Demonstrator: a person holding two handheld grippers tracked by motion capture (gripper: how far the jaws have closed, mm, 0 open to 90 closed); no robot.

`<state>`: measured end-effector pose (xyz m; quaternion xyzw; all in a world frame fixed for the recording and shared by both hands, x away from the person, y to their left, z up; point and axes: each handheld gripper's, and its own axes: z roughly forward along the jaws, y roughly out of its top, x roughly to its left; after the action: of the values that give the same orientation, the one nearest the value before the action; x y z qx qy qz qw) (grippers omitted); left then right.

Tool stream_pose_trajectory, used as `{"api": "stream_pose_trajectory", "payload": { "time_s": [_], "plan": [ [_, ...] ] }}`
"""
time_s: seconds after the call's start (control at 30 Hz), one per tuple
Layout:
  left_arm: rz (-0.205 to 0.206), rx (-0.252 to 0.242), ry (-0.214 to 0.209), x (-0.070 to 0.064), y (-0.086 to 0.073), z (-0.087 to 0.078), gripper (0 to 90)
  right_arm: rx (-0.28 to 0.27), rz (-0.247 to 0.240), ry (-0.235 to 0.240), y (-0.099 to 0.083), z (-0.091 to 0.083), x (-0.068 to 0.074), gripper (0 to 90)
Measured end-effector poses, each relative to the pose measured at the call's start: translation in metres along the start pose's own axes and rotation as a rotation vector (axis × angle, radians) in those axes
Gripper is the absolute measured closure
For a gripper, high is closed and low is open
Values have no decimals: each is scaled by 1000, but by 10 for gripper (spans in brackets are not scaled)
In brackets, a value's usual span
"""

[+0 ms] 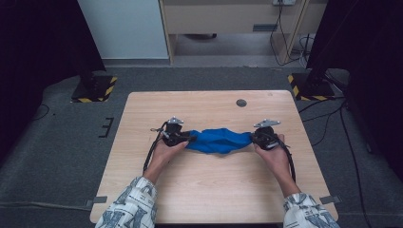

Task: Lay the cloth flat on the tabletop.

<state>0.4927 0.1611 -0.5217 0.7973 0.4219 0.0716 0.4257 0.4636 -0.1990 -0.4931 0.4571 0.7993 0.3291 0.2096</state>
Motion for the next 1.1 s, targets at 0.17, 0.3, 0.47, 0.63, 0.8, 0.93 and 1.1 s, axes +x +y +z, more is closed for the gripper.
{"api": "stream_pose_trajectory", "payload": {
  "time_s": [0.17,0.3,0.47,0.63,0.8,0.93,1.1],
  "plan": [
    [7,46,36,-2,-9,1,561,-6,1,-4,0,-2,-1,878],
    [6,33,34,-2,-10,1,627,-10,3,-1,0,-3,-1,877],
    [34,23,32,-5,-10,1,805,-30,-1,-2,2,-6,-1,878],
    [51,-17,47,-9,-4,-8,853,-58,-3,-2,4,-12,0,879],
    [56,-61,66,-13,9,-27,855,-103,5,-1,7,-21,-3,878],
    [71,-73,70,-18,16,-35,856,-137,4,4,10,-27,-4,878],
    [104,-108,92,-26,28,-50,848,-172,-3,9,17,-37,-1,878]
  ]
}}
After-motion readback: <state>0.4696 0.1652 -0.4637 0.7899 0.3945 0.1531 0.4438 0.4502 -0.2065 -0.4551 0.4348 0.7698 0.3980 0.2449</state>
